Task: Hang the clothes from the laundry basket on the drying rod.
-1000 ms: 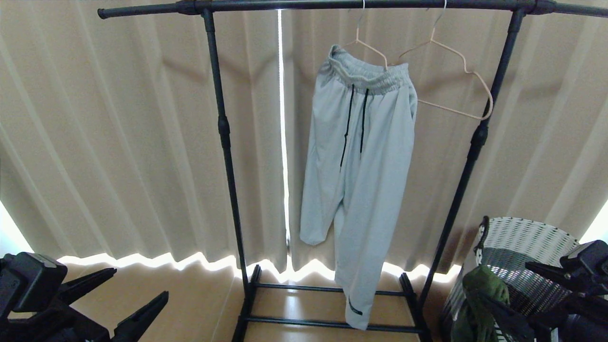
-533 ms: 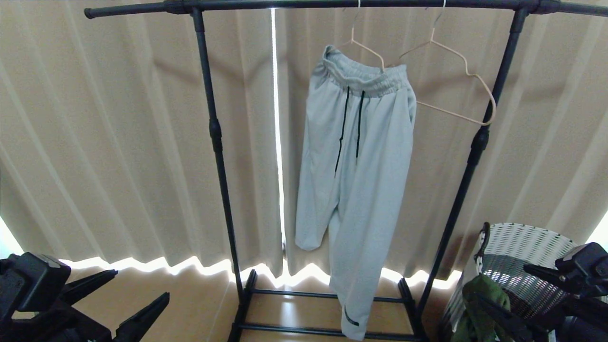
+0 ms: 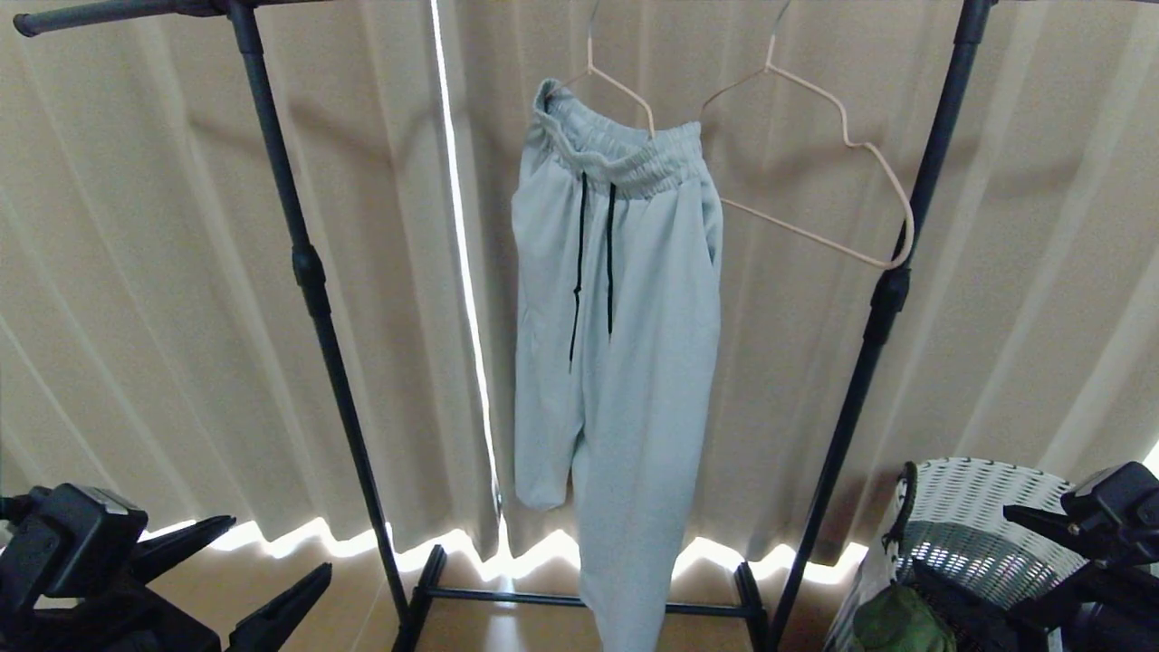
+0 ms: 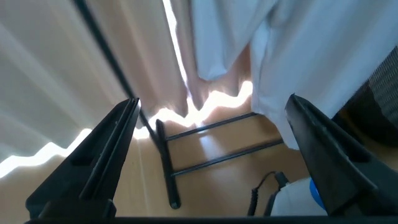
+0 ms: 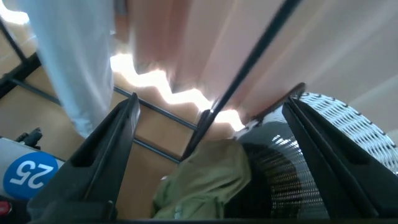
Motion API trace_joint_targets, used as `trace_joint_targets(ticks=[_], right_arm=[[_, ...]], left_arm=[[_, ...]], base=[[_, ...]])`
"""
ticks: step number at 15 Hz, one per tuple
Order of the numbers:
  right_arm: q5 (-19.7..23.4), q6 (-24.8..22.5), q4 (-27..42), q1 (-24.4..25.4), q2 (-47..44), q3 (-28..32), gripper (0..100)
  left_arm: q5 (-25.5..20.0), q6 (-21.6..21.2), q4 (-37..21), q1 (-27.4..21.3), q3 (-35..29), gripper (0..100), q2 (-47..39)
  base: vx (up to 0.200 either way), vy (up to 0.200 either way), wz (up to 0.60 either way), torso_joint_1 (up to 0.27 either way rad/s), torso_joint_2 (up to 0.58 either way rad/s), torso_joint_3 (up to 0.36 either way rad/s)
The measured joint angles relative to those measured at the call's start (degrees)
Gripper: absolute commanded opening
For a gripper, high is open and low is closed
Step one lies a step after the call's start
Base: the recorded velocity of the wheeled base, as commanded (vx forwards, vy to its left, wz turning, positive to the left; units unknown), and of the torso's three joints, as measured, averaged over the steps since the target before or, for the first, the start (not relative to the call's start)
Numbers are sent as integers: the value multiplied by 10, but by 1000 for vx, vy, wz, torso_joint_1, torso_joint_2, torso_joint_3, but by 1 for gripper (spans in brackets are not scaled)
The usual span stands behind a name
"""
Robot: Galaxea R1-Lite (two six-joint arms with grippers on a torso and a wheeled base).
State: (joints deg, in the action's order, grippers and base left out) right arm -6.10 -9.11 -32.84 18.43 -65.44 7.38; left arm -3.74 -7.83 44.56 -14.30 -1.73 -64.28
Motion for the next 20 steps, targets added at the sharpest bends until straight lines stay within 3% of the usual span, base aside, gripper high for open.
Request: trace_joint_targets(ticks=[4, 10, 18, 20], right_arm=[[0, 0, -1, 0, 1, 0, 100], [0, 0, 0, 0, 2, 0, 100], [0, 0, 0, 0, 2, -3, 100], [0, -1, 0, 0, 2, -8, 100]], left_arm=[[0, -2, 1, -4, 4, 100, 3], [1, -6, 1, -4, 9, 100, 7], [1, -10, 0, -3, 7, 100, 15], [1, -12, -1, -3, 5, 100, 13]], base=[[0, 0, 0, 0, 0, 0], [-200, 0, 0, 4, 5, 4], [0, 0, 0, 0, 0, 0], [0, -200, 0, 2, 2, 0]])
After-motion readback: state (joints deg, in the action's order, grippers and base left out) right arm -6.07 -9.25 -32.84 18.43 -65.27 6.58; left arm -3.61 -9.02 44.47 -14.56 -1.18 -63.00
